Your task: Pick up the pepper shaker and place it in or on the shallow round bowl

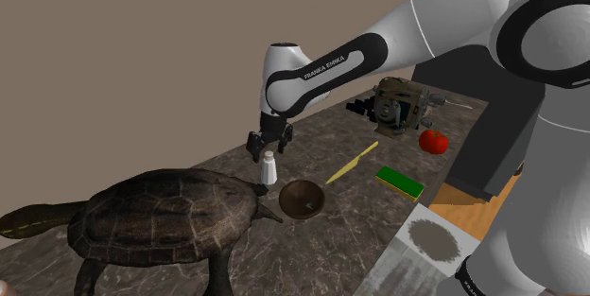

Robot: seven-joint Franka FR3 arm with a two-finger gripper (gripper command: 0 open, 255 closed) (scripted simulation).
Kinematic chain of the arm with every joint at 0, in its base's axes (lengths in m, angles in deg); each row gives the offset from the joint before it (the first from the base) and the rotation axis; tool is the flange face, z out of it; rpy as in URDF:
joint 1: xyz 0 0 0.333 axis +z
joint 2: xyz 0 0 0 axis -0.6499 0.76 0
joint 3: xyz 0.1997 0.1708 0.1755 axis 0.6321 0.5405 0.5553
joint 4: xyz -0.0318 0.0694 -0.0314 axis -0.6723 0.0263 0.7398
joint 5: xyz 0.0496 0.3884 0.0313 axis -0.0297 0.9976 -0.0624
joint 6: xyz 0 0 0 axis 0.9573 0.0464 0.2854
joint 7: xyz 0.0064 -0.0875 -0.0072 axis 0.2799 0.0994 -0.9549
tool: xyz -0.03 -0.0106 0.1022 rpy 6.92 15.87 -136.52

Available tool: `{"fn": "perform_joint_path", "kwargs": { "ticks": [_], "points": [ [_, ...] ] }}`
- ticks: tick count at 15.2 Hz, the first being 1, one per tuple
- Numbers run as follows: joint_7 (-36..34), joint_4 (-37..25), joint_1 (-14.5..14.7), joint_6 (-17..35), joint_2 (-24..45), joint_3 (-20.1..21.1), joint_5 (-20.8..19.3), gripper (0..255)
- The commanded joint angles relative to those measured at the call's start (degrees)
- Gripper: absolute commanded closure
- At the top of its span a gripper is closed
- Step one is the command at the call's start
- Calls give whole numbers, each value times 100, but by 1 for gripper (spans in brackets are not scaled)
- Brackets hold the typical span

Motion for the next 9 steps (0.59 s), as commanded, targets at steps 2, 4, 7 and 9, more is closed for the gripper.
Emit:
{"fn": "perform_joint_path", "kwargs": {
  "ticks": [2,4,7,9],
  "points": [
    [0,2,0,3,1,0,0,0],
    [0,1,0,2,1,0,0,255],
    [0,2,0,3,0,0,0,255],
    [-1,2,1,2,-1,0,0,255]
  ]
}}
